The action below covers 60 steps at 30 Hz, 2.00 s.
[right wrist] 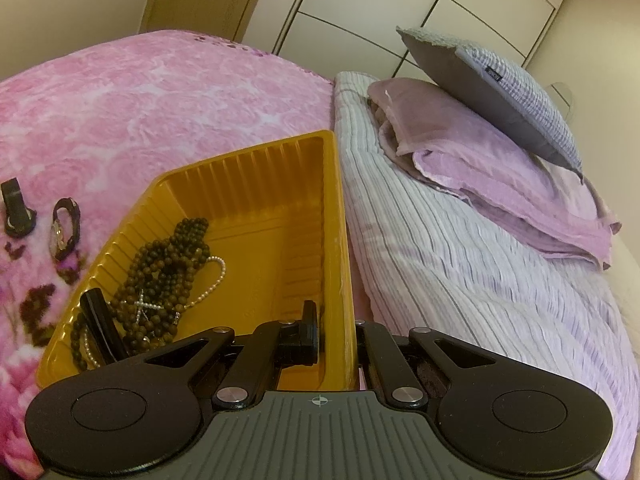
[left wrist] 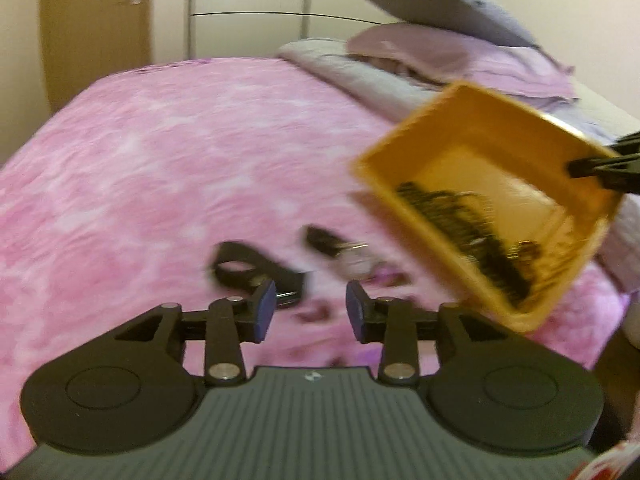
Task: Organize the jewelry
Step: 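Move the left gripper back and grasp the black strap ring, then carry the black strap ring into the orange tray and open the left gripper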
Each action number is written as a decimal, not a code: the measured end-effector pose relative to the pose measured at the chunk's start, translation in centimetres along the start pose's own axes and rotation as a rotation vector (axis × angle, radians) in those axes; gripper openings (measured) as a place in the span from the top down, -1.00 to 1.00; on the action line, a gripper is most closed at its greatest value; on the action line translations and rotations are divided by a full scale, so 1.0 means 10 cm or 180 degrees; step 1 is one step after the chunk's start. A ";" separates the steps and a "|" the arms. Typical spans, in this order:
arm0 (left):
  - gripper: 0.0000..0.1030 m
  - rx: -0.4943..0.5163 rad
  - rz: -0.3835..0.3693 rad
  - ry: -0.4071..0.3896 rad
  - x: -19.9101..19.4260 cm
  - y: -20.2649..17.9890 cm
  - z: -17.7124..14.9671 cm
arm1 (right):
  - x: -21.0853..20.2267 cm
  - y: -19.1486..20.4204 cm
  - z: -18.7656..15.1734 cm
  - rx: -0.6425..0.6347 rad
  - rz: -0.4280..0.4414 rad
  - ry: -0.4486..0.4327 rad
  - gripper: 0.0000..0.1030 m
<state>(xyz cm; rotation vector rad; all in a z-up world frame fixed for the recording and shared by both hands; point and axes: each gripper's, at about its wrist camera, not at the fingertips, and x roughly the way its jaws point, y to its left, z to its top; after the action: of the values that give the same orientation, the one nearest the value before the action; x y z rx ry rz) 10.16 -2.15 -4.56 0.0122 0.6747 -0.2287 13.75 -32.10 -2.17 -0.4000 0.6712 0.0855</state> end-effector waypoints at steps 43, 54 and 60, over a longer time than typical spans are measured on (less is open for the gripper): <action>0.84 0.0340 0.0094 0.0113 0.48 0.48 0.11 | 0.06 -0.01 -0.01 -0.0037 -0.0020 0.0092 0.93; 0.87 0.0212 0.0014 0.0016 0.29 0.48 0.20 | 0.04 -0.01 -0.01 -0.0026 -0.0007 0.0073 0.93; 0.87 0.0261 0.0063 -0.0017 0.19 0.48 0.23 | 0.03 -0.01 -0.01 -0.0019 0.0002 0.0060 0.93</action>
<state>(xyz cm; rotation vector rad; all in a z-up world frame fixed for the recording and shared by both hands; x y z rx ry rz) 14.04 1.91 -4.23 0.0967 0.6593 -0.2370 13.94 -32.26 -2.34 -0.4067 0.6899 0.0845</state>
